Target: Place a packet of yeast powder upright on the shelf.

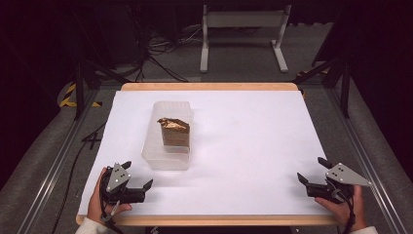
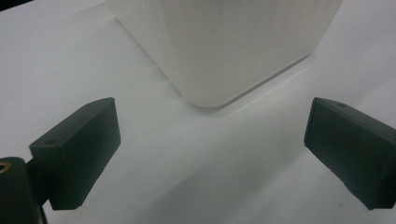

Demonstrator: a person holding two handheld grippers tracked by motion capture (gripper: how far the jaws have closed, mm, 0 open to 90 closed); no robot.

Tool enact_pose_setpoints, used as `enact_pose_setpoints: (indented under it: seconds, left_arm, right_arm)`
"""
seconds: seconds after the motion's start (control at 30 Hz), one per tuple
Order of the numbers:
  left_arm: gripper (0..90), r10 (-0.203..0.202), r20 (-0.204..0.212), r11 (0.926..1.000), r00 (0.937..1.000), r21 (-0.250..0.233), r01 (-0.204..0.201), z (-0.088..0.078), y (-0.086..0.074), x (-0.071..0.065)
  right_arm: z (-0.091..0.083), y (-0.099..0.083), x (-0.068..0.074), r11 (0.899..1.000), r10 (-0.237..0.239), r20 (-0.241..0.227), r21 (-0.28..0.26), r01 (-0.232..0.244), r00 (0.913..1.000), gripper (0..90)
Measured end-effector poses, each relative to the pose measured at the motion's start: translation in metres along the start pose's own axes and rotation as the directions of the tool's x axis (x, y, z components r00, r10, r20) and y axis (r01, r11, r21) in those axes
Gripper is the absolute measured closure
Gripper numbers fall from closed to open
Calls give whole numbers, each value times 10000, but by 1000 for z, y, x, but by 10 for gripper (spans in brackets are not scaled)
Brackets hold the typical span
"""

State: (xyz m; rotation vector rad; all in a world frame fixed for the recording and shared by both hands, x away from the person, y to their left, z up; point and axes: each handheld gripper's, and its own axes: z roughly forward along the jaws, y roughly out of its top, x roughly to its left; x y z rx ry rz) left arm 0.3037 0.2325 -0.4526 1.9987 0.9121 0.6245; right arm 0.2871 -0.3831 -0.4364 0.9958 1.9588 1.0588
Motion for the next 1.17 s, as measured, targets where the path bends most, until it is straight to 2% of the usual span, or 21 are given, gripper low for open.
enact_pose_setpoints:
  seconds: [1.17]
  left_arm:
    - [45,17,17,10000,10000,22,-17,2,2,0]
  right_arm:
    - [-1,1,1,9999,-60,-105,-93,59,9999,117]
